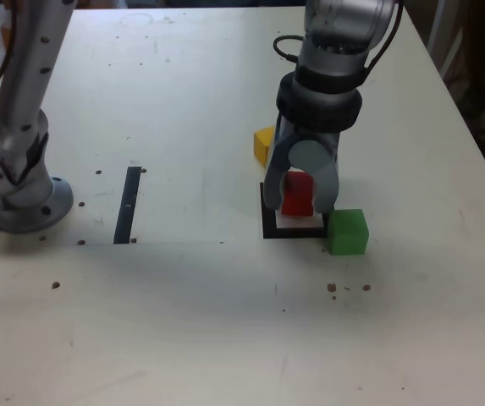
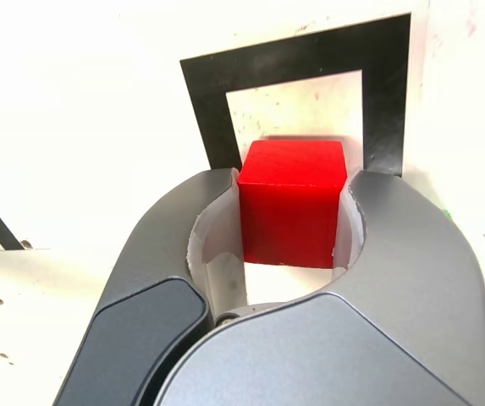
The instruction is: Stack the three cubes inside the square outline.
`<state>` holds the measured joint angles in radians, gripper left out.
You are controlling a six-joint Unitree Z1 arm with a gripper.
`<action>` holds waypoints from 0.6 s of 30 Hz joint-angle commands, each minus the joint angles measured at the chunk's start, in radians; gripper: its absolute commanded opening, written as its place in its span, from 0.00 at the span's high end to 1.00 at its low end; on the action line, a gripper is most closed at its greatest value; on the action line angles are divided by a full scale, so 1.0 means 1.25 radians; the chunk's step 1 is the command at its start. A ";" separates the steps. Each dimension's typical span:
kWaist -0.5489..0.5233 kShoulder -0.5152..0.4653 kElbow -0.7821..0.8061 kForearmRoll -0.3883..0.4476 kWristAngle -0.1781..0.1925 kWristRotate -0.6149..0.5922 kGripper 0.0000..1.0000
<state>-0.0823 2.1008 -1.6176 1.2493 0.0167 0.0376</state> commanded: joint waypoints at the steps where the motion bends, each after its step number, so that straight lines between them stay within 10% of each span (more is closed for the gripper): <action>1: 0.003 0.001 -0.002 -0.004 0.001 0.003 0.69; 11: 0.011 0.013 0.019 -0.037 0.004 0.008 0.60; 18: 0.017 0.014 0.027 -0.034 0.005 0.011 0.31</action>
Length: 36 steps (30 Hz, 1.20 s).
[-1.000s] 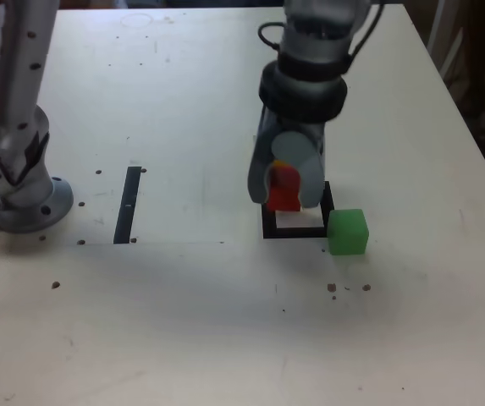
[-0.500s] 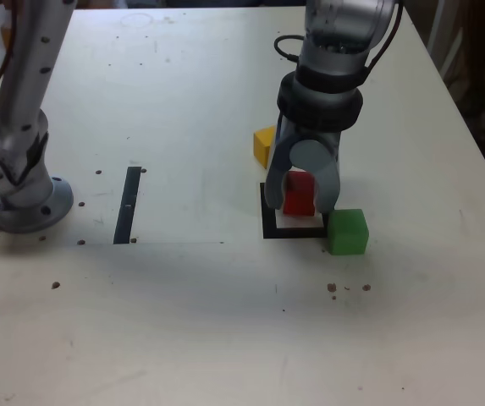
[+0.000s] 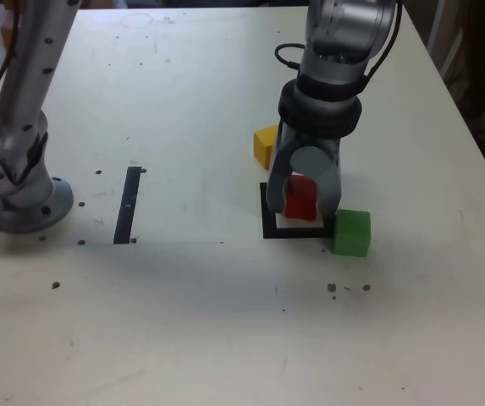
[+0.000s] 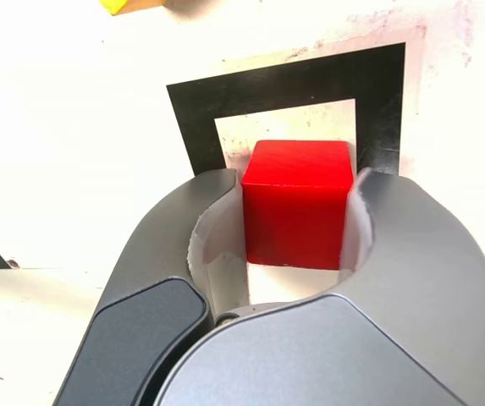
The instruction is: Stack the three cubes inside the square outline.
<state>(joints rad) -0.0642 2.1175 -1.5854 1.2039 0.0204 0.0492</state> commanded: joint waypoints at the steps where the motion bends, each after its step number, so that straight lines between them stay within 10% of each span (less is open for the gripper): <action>1: 0.002 0.000 0.002 0.002 0.002 0.002 0.24; 7: 0.002 -0.014 0.007 0.000 0.006 0.002 0.01; 24: 0.030 -0.171 0.025 0.041 0.099 0.003 0.00; 36: 0.171 -0.173 0.087 0.082 0.101 -0.010 0.00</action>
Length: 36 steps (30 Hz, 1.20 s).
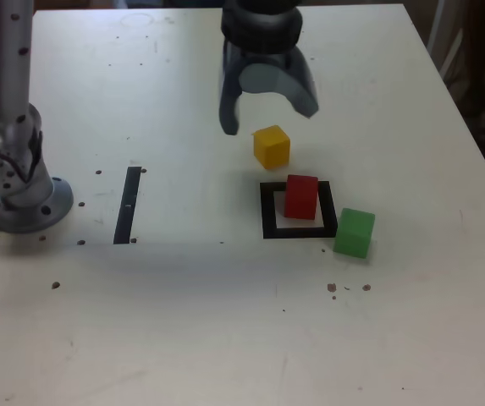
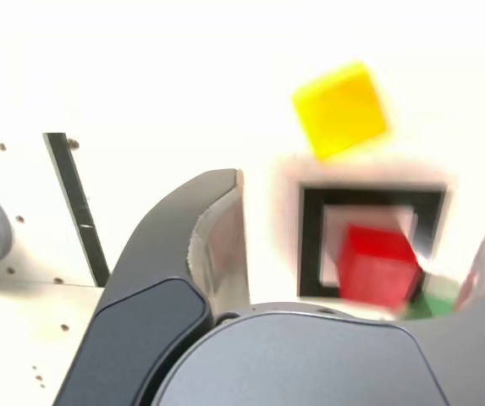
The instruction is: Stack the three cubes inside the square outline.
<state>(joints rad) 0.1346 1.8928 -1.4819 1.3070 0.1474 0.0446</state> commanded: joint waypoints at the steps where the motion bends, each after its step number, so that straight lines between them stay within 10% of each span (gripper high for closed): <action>1: 0.022 0.013 0.007 -0.002 -0.001 -0.011 0.00; 13: 0.071 0.145 -0.038 -0.016 0.020 -0.011 0.04; 29: 0.071 0.174 -0.066 -0.019 -0.016 -0.012 0.46; 36: 0.078 0.174 -0.055 -0.037 -0.044 -0.001 0.50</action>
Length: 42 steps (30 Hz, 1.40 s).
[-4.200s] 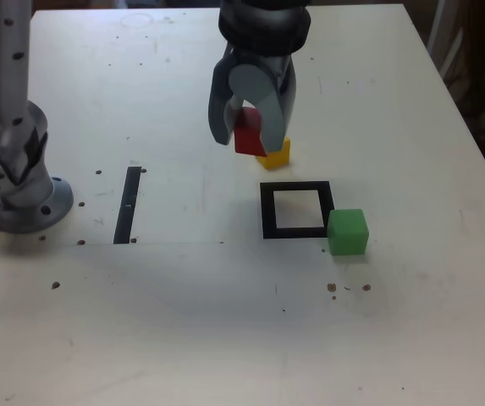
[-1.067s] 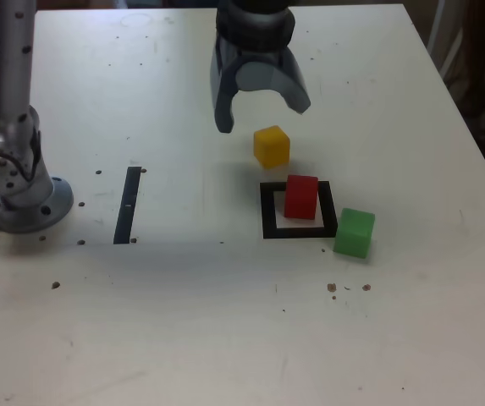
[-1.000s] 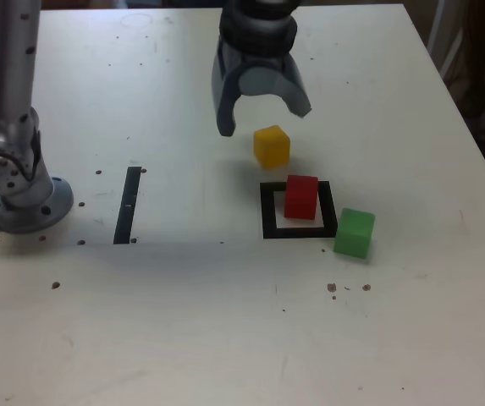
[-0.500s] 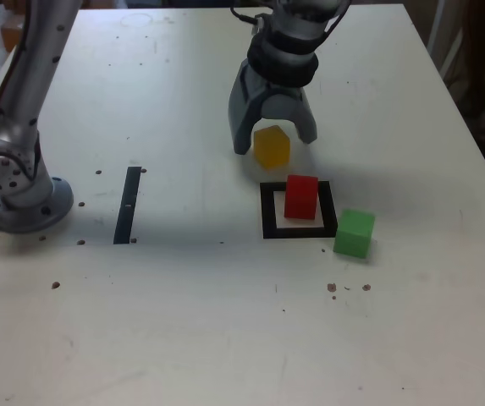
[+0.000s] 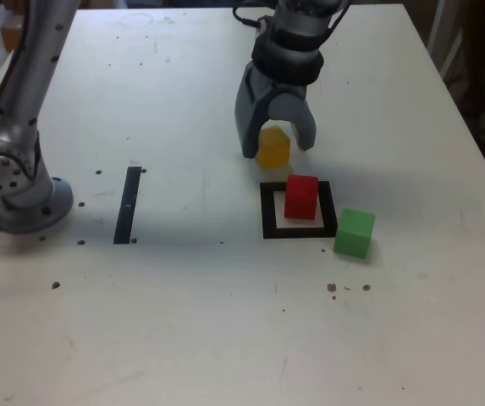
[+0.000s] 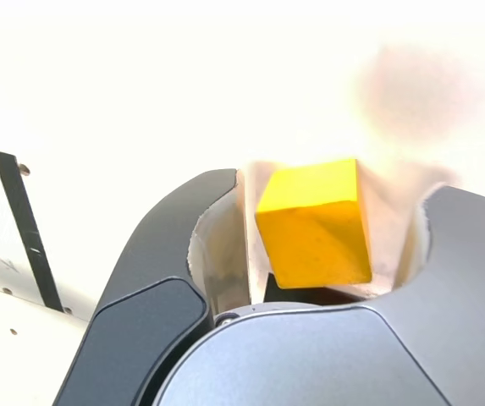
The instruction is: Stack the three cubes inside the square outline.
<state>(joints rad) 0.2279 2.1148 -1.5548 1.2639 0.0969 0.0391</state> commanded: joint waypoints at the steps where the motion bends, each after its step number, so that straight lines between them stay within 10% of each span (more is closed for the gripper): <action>1: 0.005 -0.004 0.006 -0.005 -0.007 0.006 0.50; 21: 0.013 -0.016 0.016 -0.032 -0.039 0.068 0.68; 42: -0.112 -0.124 -0.006 0.027 -0.007 0.082 0.70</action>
<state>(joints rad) 0.0971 1.9688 -1.5551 1.2912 0.0869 0.1399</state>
